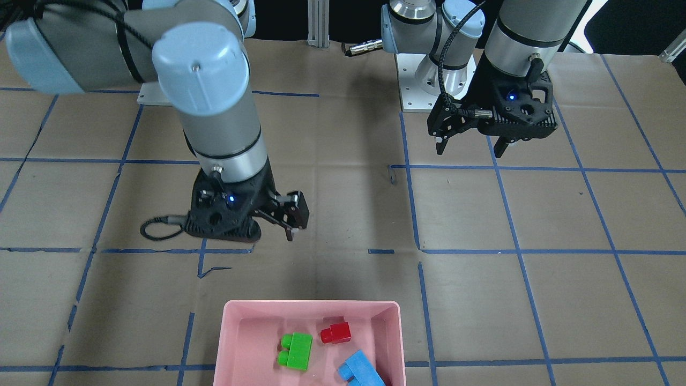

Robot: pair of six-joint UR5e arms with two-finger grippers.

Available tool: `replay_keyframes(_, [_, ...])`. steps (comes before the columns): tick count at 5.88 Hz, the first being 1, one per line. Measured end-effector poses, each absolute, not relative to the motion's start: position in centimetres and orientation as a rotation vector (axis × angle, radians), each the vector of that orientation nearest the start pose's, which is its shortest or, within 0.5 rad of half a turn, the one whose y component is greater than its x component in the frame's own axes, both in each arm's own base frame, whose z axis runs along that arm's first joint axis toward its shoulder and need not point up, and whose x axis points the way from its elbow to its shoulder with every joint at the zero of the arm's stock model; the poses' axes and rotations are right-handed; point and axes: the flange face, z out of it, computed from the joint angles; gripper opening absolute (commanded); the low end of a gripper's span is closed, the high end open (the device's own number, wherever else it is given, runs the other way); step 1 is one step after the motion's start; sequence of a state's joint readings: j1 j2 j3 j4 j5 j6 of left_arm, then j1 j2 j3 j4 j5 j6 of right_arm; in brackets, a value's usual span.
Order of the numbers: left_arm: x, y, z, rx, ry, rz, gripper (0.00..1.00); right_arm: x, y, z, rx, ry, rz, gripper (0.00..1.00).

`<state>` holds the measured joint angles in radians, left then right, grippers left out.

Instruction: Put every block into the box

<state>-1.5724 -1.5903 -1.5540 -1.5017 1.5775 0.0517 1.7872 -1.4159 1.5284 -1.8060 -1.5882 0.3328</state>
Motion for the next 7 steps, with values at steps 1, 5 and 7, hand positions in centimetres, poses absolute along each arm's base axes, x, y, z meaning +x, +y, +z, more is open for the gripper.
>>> replay_keyframes(1, [-13.3, -50.6, 49.4, 0.082, 3.131, -0.105, 1.0, 21.8, -48.2, 45.2, 0.151, 3.137, -0.171, 1.0])
replay_keyframes(5, [-13.4, -50.6, 49.4, 0.081, 3.131, -0.105, 1.0, 14.9, -38.2, 49.7, 0.119, 3.155, -0.097, 1.0])
replay_keyframes(7, [-13.4, -50.6, 49.4, 0.081, 3.131, -0.106, 1.0, 14.6, -40.4, 53.3, 0.128, 3.152, -0.128, 1.0])
